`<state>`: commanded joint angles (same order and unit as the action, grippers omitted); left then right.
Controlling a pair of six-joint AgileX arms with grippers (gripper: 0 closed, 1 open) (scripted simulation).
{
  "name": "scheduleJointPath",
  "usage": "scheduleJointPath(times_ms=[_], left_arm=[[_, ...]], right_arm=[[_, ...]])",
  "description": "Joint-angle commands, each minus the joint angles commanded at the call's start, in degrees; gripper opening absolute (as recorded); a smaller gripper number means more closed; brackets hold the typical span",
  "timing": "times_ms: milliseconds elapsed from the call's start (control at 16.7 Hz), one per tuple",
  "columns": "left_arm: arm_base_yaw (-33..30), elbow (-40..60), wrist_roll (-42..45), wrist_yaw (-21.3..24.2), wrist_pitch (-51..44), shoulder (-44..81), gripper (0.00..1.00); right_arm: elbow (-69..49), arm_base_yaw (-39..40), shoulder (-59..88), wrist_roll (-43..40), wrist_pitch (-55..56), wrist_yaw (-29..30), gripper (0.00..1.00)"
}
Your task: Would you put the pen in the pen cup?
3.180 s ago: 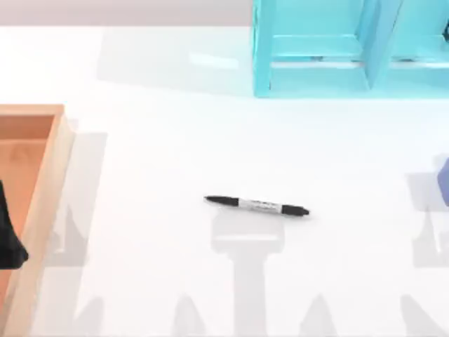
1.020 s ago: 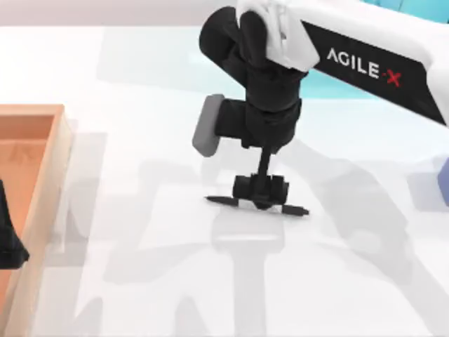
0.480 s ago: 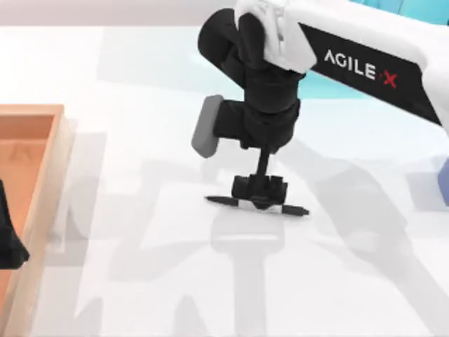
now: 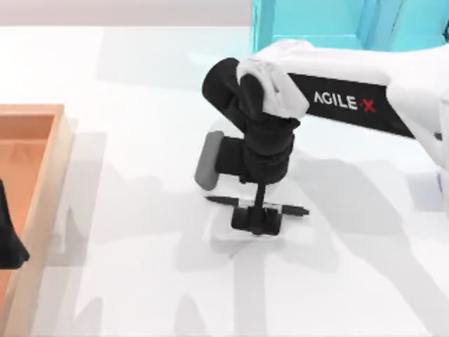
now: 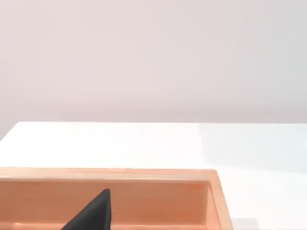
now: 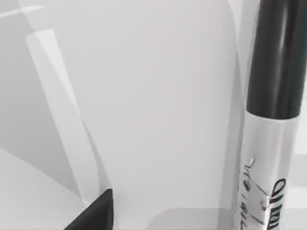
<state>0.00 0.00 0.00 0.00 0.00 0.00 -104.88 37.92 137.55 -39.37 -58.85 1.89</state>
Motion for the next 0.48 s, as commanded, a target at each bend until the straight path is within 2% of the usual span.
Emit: scheduleJointPath(times_ms=[300,480], left_arm=[[0.00,0.00,0.00,0.00,0.00,0.00,1.00],[0.00,0.00,0.00,0.00,0.00,0.00,1.00]], right_arm=[[1.52,-0.01,0.45,-0.01,1.68,0.01,1.00],[1.52,-0.01,0.45,-0.01,1.68,0.01,0.77]])
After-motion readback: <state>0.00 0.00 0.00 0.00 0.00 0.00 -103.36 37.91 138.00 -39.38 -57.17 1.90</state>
